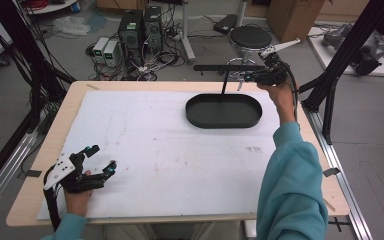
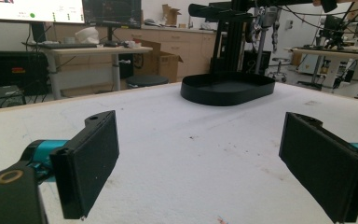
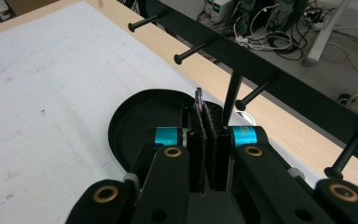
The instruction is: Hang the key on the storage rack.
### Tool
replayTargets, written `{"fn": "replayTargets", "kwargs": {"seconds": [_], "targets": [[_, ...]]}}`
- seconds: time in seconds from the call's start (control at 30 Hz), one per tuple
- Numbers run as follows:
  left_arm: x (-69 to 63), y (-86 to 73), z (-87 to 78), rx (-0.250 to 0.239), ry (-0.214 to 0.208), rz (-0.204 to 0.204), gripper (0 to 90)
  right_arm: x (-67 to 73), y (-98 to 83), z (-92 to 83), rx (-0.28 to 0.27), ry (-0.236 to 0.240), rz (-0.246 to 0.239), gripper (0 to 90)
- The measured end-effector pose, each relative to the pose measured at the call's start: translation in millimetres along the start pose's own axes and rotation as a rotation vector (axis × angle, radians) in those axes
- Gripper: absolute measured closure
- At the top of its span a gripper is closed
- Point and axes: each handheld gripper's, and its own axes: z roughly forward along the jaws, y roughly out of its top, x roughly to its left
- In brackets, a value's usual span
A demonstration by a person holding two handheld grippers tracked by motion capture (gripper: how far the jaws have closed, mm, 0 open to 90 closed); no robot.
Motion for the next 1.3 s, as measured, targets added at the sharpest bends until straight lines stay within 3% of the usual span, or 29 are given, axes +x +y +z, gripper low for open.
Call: {"fn": "replayTargets", "kwargs": {"seconds": [0.13, 0.5, 0.87, 1.3], "targets": [[0.0, 0.0, 0.0, 0.001, 0.002, -0.002, 12.3, -7.7, 5.3, 2.6, -0.004, 0.020, 0.009, 89.2], [-0.1, 0.0, 0.1, 0.000, 0.000, 0.001, 12.3, -18.5, 5.9, 15.7, 0.043, 0.013, 0.003, 89.2], [-0.1, 0.1, -0.1, 0.002, 0.001, 0.002, 12.3, -20.2, 5.0, 22.5, 0.068, -0.030, 0.005, 89.1], [-0.2, 0.0, -0.3, 0.002, 0.001, 0.003, 12.3, -21.2, 5.2, 24.8, 0.058, -0.074, 0.005, 89.0]]}}
